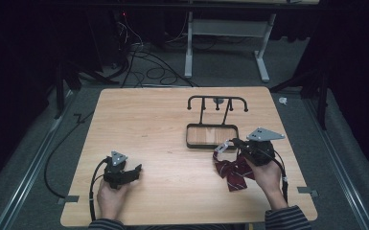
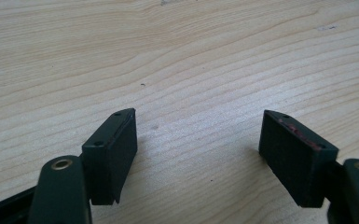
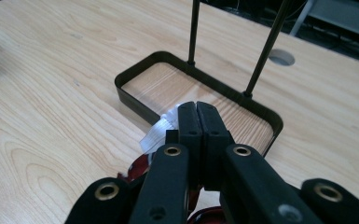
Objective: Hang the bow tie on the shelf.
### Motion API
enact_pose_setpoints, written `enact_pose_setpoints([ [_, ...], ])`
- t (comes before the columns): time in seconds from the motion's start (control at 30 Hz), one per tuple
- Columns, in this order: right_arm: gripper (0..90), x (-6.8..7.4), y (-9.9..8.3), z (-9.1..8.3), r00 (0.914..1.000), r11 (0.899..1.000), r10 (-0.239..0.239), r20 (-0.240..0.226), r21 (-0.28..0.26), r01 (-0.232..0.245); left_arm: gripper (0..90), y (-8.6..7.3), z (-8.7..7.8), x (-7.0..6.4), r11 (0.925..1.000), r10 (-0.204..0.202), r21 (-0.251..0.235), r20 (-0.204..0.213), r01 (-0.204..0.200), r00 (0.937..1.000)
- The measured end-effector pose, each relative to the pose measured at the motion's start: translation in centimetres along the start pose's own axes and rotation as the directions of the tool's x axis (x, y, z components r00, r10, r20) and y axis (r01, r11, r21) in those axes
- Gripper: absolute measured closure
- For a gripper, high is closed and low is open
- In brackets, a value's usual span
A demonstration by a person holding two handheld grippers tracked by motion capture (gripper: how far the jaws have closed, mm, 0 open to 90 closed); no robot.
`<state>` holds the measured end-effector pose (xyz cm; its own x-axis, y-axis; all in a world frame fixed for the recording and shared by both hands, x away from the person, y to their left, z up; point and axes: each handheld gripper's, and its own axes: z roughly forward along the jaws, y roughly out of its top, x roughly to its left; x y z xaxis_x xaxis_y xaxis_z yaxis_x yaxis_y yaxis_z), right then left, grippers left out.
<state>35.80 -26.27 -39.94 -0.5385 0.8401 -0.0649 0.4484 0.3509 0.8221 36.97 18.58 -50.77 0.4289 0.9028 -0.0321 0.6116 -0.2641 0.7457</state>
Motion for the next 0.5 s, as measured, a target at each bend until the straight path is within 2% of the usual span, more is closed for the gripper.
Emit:
enact_pose_setpoints([
  [0.23, 90.0, 0.1, 1.3, -1.2, 0.9993, 0.999, -0.035, 0.009, -0.021, 0.036, 28.4, 0.0, 0.0, 0.0, 1.0000, 0.000, 0.001, 0.001, 0.000, 1.0000],
  [0.5, 90.0, 0.4, 2.2, -1.7, 0.9980, 0.998, -0.062, 0.008, -0.033, 0.062, 28.4, 0.0, 0.0, 0.0, 1.0000, -0.001, 0.001, 0.002, 0.001, 1.0000],
])
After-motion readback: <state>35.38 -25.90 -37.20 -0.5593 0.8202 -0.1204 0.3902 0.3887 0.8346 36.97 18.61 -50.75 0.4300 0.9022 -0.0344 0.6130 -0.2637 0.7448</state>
